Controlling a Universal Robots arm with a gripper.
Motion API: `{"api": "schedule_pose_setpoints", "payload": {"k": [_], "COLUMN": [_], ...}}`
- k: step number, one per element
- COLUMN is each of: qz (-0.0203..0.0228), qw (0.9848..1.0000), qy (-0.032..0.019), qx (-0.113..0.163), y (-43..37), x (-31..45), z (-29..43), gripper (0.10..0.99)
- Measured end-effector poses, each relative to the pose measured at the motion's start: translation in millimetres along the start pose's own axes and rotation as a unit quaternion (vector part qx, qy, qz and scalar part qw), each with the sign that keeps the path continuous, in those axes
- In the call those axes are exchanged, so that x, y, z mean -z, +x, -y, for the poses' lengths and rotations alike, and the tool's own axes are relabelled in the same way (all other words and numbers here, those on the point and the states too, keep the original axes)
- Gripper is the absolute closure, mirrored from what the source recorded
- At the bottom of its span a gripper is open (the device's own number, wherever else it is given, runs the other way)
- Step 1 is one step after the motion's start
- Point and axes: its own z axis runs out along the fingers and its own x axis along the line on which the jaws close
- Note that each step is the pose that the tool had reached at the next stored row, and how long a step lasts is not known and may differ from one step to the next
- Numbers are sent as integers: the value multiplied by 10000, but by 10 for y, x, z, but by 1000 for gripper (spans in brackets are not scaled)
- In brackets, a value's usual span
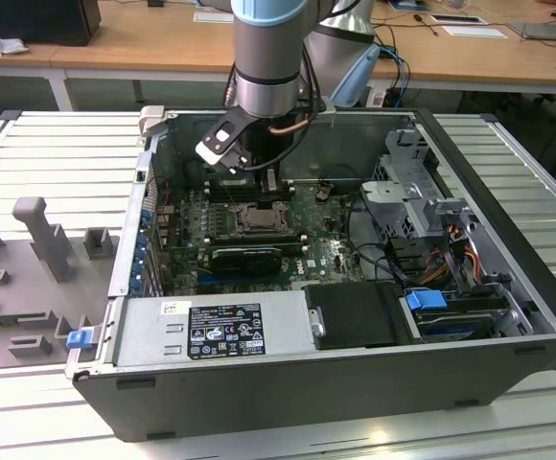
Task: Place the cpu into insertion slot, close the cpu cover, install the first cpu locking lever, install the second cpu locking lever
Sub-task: 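Close the cpu cover, then install the first cpu locking lever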
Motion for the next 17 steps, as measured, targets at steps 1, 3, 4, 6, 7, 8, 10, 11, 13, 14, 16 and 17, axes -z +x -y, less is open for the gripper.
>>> {"api": "schedule_pose_setpoints", "payload": {"k": [1,3,4,6,7,8,10,11,13,14,16,17], "qz": [0,0,0,-1,0,-1,0,0,0,-1,0,1], "qw": [10000,10000,10000,10000,10000,10000,10000,10000,10000,10000,10000,10000], "qy": [0,0,0,0,0,0,0,0,0,-1,0,1], "qx": [0,0,0,0,0,1,1,2,0,0,0,0], "y": [1,2,2,3,4,4,5,5,6,6,6,6], "x": [0,0,0,1,1,1,2,2,28,31,35,42], "z": [6,22,26,41,51,56,64,65,65,64,65,65], "gripper": [980,980,980,980,980,980,980,980,980,980,980,980]}}
